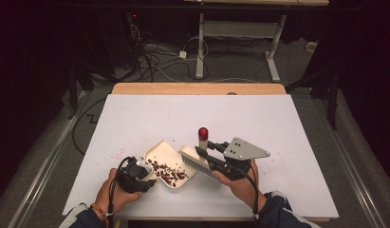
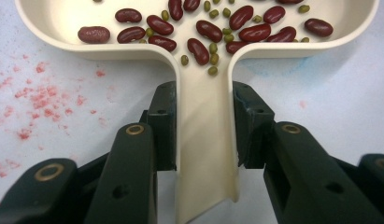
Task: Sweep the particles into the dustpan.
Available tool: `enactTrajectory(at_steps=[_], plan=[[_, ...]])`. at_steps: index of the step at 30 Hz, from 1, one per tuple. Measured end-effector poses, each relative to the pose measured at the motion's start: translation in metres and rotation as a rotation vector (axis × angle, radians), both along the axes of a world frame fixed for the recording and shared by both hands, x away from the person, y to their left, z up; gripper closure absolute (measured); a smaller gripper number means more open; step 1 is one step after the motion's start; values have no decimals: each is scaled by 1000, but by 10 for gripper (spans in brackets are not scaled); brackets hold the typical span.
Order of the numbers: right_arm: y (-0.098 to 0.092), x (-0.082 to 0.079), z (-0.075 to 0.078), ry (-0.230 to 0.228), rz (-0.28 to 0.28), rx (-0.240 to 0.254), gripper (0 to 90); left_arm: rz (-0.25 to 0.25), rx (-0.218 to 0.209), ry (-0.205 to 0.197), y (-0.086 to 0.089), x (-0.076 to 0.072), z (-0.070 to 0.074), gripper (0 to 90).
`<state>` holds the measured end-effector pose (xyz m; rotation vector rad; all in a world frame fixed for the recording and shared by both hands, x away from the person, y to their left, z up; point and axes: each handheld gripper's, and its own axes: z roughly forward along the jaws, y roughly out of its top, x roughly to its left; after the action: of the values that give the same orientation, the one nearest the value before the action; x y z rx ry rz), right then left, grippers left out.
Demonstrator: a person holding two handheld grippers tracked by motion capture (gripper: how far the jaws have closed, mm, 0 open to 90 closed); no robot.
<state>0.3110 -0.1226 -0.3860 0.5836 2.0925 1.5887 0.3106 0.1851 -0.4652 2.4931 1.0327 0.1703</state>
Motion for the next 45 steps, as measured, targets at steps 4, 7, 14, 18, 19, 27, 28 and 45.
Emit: enactTrajectory(at_steps=[4, 7, 14, 18, 19, 27, 28, 45], plan=[[-4, 5, 5, -12, -15, 9, 702, 4, -6, -1, 0, 0, 0, 640], [-5, 20, 5, -55, -47, 33, 702, 7, -12, 3, 1, 2, -1, 640], [14, 58, -2, -82, -78, 23, 703, 18, -26, 7, 3, 5, -1, 640], [33, 85, -9, -69, -84, 4, 702, 26, -30, 12, 5, 8, -1, 640], [37, 89, -10, -67, -88, -3, 702, 27, -33, 14, 6, 9, -1, 640], [56, 102, -18, -35, -54, -27, 702, 32, -24, 14, 9, 12, 0, 640], [58, 99, -17, -26, -24, -38, 702, 33, -24, 14, 9, 12, 0, 640], [48, 59, 3, -16, 71, 8, 703, 42, -19, 15, 10, 12, 4, 640]])
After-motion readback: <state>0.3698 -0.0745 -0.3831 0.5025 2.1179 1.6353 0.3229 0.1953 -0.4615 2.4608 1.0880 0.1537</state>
